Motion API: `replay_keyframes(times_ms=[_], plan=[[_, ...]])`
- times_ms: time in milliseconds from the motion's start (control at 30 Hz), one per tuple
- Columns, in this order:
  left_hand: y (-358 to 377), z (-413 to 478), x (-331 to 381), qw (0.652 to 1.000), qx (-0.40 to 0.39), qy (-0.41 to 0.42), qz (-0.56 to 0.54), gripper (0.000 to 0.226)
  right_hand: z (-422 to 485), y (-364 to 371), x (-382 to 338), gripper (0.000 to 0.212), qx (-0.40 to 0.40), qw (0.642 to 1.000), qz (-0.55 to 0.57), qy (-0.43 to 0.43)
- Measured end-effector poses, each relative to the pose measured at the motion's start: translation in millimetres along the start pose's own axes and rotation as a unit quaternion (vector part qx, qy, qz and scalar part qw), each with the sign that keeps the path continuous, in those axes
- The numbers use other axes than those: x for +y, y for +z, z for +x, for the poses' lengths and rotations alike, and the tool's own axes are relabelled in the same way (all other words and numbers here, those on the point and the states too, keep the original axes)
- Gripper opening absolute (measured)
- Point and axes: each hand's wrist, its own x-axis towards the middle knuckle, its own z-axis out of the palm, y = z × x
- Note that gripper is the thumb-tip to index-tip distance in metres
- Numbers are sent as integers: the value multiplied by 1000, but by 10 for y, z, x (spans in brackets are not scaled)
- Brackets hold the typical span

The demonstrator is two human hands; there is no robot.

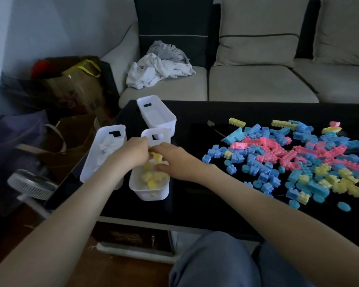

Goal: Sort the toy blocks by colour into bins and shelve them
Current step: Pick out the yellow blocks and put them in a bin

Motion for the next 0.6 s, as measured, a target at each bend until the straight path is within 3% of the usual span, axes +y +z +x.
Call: replay_keyframes(times_ms=[100, 167, 300, 367, 467, 600], plan=[[10, 0, 71, 999, 23, 23, -22, 39, -137, -161, 227, 42, 77, 997, 14, 8], [36, 19, 154, 996, 65, 25, -47, 44, -243, -328, 488, 37, 105, 991, -45, 74], [5, 32, 484, 980, 162, 67, -90, 43, -541, -615, 1023, 27, 69, 947, -207, 234], [-25, 61, 724, 971, 196, 85, -109, 55, -628, -650, 1146, 28, 17, 931, -254, 262], [-76, 182, 1095, 965, 192, 126, -129, 63, -610, -628, 1245, 26, -7, 934, -253, 253], [-108, 460, 1433, 970, 131, 191, -80, 45, -546, -619, 1379, 19, -20, 945, -186, 269]])
